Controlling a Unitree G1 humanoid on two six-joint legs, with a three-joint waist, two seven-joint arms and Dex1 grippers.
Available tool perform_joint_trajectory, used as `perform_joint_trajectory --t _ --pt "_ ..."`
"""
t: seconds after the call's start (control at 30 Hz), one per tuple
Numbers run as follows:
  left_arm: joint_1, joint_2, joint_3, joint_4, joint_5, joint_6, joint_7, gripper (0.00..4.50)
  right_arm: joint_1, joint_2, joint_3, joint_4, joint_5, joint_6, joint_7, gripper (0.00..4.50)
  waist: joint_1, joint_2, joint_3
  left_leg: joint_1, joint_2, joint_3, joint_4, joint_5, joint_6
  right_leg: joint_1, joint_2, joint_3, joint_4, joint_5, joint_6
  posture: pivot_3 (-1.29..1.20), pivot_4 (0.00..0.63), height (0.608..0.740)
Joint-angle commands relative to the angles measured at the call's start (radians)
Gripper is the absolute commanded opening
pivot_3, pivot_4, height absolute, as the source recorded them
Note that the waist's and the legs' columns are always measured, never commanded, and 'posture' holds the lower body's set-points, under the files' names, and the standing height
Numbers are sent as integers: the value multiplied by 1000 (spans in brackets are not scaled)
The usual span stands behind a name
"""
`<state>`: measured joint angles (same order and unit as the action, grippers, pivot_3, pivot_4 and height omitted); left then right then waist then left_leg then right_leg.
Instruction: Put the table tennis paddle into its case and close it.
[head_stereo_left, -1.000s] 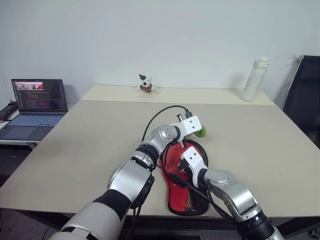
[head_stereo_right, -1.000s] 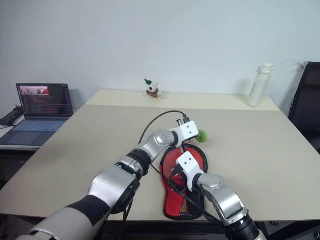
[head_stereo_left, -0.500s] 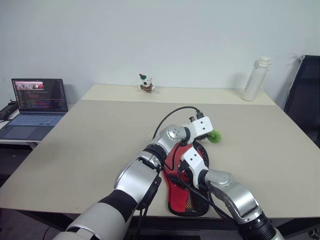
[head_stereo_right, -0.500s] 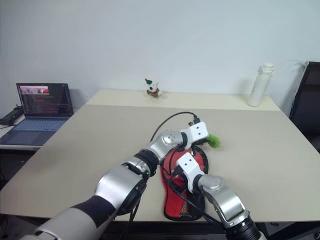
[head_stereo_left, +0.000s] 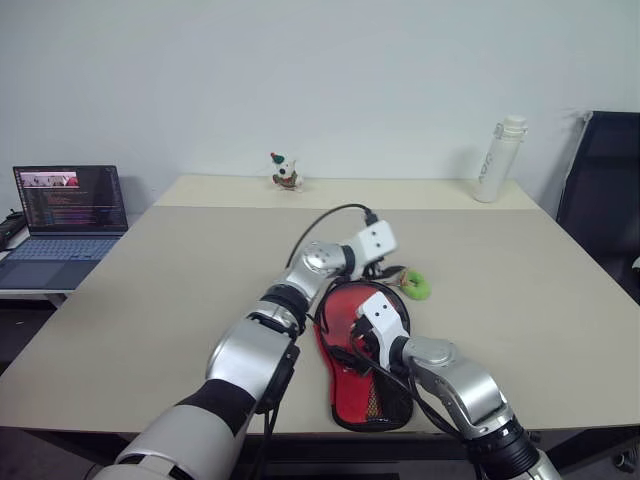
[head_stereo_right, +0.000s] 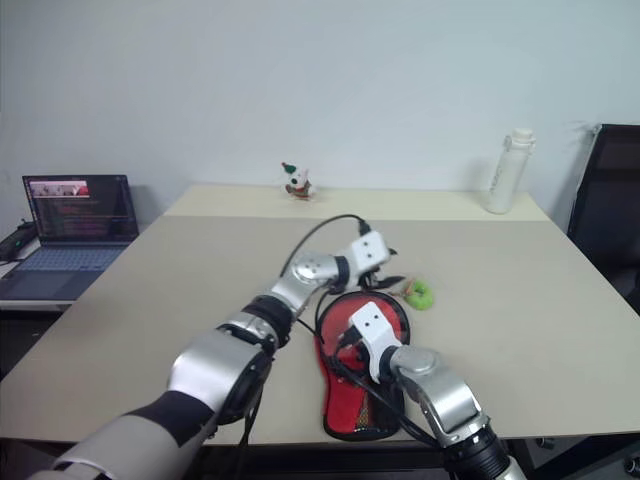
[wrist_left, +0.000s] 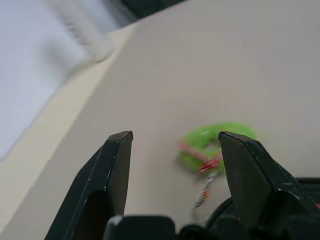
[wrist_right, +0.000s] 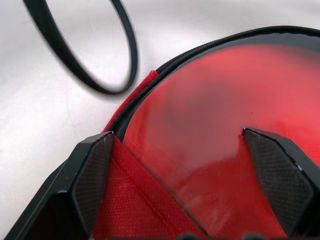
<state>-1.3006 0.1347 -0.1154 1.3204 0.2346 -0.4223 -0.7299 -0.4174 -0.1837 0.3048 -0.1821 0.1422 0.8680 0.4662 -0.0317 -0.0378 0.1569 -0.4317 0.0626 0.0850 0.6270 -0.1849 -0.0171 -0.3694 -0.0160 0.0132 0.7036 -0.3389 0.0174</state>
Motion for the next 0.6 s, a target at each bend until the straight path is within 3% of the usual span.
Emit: perform_joint_trajectory --t 0.03,0.13,0.2,0.33,0.47,0.6 --pt "23 55 39 -85 -55 -26 -32 2950 43 -42 -46 -118 88 162 44 4500 5 0 0 -1 0 0 0 0 0 0 0 -1 0 0 -1 0 150 740" --pt "62 104 74 -145 -109 -2 -72 2950 39 -71 -114 -276 196 261 87 4500 4 0 1 -4 0 0 -1 0 0 -2 -1 0 -3 2 -3 0 150 740" --pt "110 112 144 -231 -227 110 -153 2950 23 -110 -163 -359 263 306 122 4500 4 0 3 -5 0 0 -1 0 0 -4 -1 0 -5 2 -3 0 150 740" --pt "314 122 166 -579 -408 376 -345 2950 -8 -196 -279 -420 370 361 174 4500 1 1 4 -7 0 0 -2 1 -3 -4 -1 -1 -7 2 -3 0 150 740" --pt "523 141 92 -897 -460 581 -391 2950 -52 -296 -382 -378 413 353 197 4500 0 2 5 -7 1 0 -3 1 -4 -4 -1 0 -7 2 -4 0 150 740" --pt "617 116 52 -1024 -471 683 -335 2950 -136 -339 -401 -193 298 240 89 4500 2 2 7 -6 0 0 -1 -1 -1 -4 -1 0 -6 2 -4 0 150 740"
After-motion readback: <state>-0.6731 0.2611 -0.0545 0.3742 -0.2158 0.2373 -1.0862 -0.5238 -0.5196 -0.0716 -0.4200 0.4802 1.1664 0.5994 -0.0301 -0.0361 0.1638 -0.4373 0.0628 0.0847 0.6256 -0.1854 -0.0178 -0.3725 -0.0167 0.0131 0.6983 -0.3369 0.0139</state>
